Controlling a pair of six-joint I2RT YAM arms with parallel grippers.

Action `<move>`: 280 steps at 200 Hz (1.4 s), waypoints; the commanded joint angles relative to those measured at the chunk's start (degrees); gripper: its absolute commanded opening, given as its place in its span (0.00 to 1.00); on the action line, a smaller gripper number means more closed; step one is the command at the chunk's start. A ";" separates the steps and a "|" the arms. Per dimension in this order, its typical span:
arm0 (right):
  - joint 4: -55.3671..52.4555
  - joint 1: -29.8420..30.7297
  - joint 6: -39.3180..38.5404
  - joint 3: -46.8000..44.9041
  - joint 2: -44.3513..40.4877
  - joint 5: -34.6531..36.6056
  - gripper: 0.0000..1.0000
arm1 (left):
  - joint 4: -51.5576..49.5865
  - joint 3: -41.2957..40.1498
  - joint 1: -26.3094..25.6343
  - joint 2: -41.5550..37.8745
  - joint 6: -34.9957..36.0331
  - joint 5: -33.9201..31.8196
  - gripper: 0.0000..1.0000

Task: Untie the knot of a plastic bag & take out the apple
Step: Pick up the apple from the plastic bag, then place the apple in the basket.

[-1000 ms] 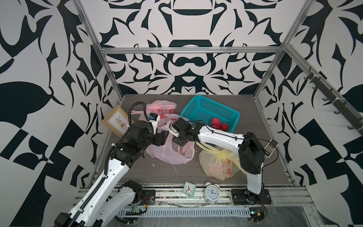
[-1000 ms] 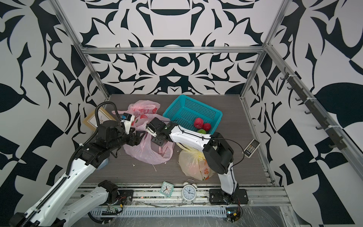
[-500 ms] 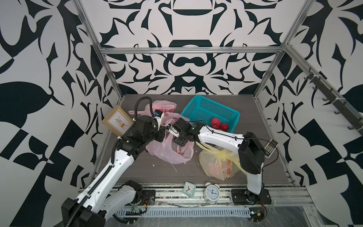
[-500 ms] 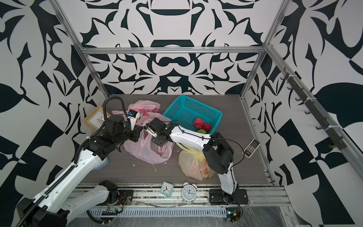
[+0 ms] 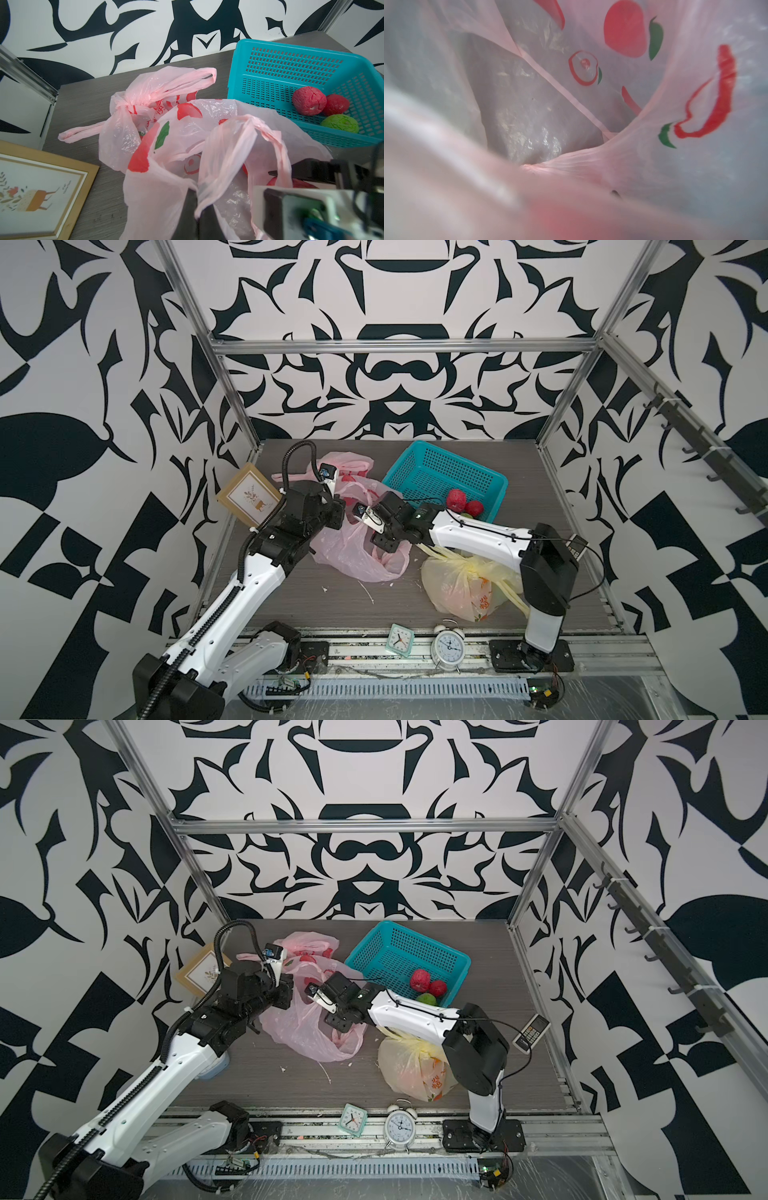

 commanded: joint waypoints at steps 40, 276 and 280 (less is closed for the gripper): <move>11.50 0.12 2.12 -1.42 -9.95 -1.35 0.47 | -3.22 -5.16 0.25 -2.73 -4.48 2.10 0.00; -3.54 -37.37 20.09 6.97 8.30 21.62 0.53 | -13.60 -3.63 0.25 -4.43 -9.77 0.52 0.12; -3.49 -37.54 20.20 6.89 8.30 21.09 0.53 | -13.73 -3.58 0.25 -4.43 -9.78 0.50 0.12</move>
